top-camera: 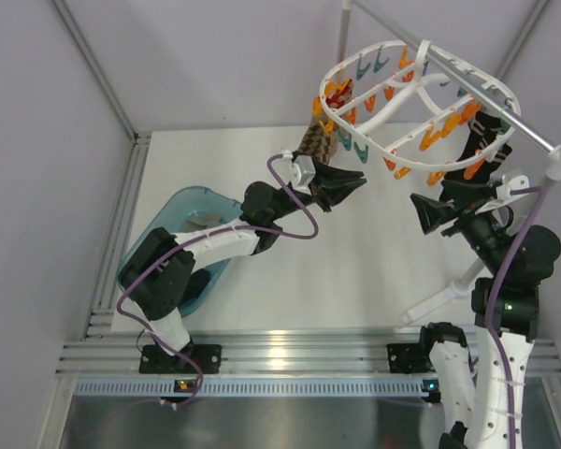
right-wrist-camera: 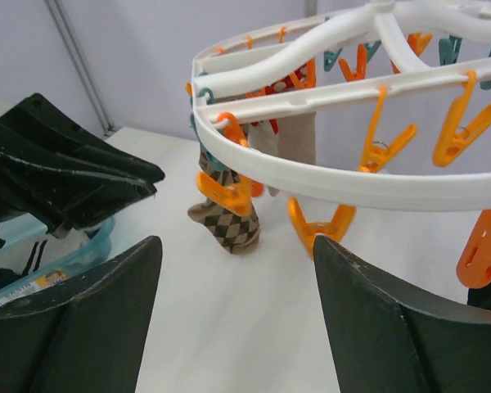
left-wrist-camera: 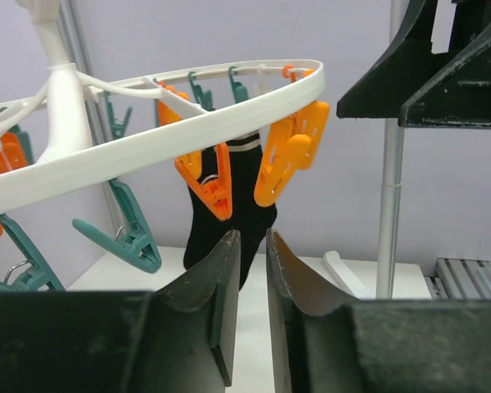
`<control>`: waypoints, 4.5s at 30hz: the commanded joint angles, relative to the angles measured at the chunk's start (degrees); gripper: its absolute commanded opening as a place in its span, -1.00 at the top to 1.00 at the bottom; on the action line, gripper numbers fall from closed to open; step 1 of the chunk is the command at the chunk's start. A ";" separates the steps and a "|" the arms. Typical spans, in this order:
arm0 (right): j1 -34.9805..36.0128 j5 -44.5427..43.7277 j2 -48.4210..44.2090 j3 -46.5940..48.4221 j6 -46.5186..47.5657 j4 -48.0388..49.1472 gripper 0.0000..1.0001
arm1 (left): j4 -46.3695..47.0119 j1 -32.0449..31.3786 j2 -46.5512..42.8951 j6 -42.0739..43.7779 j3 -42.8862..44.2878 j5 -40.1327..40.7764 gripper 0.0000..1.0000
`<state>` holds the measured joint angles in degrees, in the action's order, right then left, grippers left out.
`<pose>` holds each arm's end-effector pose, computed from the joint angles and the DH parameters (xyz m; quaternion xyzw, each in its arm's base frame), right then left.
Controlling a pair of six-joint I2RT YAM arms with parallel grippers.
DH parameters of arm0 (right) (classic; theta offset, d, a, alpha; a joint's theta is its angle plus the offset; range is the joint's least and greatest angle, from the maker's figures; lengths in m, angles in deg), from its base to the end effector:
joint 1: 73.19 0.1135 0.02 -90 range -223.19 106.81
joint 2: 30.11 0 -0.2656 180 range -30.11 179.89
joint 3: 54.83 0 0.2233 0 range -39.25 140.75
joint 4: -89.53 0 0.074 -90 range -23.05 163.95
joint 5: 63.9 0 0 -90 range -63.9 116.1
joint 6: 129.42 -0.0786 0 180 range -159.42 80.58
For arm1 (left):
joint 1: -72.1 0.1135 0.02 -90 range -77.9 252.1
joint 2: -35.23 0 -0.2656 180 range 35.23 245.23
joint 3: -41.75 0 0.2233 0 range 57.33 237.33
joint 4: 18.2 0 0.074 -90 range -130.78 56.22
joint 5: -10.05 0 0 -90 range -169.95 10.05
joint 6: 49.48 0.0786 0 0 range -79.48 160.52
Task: Clip the socks to the hanger
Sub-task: Open the clamp at the hanger.
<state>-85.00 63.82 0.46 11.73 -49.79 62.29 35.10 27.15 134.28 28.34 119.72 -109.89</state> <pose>0.1142 0.0253 0.4005 -0.1222 0.6518 0.2014 0.7208 0.2486 -0.3035 0.3712 0.3486 0.3840 -0.5140 0.6832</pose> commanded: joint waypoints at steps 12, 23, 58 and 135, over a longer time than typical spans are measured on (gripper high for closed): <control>-0.75 -0.70 1.34 -3.78 0.35 10.69 -0.43 | 2.75 -1.81 -1.66 0.41 0.63 -3.47 0.42; -0.40 -4.22 5.12 -6.86 -4.39 23.61 -0.35 | 1.26 -1.81 -2.45 0.41 -0.60 -4.34 0.35; 5.92 -13.01 4.59 -13.89 -8.70 32.14 -0.02 | -0.24 -3.57 -0.43 0.67 1.42 -2.76 0.27; 9.88 -4.14 5.03 -10.11 -27.60 29.42 0.41 | -18.96 -11.48 4.75 17.02 17.33 11.12 0.85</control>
<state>-75.60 56.36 6.27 1.50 -77.27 89.08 15.12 15.59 138.89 45.80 134.39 -99.07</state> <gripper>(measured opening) 0.240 0.219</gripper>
